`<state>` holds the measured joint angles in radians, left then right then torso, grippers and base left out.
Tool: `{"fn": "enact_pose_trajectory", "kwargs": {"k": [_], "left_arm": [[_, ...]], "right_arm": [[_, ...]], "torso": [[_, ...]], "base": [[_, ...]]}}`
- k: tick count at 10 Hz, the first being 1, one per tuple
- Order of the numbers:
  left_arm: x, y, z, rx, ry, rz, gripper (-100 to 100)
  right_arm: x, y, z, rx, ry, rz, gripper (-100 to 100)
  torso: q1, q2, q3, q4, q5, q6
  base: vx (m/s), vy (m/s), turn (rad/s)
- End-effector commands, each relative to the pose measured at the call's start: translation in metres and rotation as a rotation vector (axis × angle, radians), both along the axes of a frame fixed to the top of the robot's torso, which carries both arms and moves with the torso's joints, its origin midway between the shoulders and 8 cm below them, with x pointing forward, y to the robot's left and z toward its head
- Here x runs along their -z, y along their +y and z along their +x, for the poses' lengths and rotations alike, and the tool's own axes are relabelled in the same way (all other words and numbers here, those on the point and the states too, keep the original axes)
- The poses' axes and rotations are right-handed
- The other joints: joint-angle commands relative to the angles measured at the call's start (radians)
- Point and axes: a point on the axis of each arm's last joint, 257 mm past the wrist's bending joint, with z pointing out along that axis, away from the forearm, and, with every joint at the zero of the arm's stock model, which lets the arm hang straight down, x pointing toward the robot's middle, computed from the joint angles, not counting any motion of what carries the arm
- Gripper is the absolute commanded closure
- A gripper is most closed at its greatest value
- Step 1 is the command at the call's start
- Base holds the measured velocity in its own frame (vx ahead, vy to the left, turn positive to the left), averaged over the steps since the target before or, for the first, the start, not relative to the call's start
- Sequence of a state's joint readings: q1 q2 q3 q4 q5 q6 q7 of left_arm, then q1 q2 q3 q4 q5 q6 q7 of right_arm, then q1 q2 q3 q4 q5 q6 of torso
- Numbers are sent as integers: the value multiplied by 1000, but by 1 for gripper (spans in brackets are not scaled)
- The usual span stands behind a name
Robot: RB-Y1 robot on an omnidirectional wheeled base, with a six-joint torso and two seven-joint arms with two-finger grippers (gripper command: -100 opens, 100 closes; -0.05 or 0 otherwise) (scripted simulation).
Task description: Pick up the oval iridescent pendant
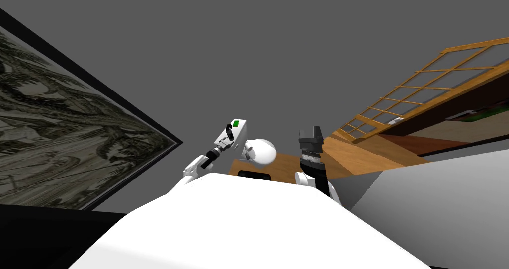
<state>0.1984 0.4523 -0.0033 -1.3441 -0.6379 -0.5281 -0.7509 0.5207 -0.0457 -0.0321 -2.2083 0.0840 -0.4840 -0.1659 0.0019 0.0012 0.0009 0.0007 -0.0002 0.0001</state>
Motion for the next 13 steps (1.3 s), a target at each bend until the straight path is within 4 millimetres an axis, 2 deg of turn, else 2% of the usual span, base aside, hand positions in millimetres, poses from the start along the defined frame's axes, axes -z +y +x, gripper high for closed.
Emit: {"fn": "enact_pose_trajectory", "kwargs": {"k": [1,11,12,13], "left_arm": [[-2,5,0,8,10,20,-100],[-12,45,-1,58,91,177,-100],[-12,42,0,57,85,169,-100],[-12,42,0,56,87,169,0]], "right_arm": [[0,0,0,0,0,0,0],[0,0,0,0,0,0,0],[0,0,0,0,0,0,0],[0,0,0,0,0,0,0]], "torso": [[0,0,0,0,0,0],[0,0,0,0,0,0],[0,0,0,0,0,0],[-1,-1,0,0,0,-1]], "base": [[-24,15,-104],[-25,10,-113],[-15,5,-18],[0,0,0]]}}
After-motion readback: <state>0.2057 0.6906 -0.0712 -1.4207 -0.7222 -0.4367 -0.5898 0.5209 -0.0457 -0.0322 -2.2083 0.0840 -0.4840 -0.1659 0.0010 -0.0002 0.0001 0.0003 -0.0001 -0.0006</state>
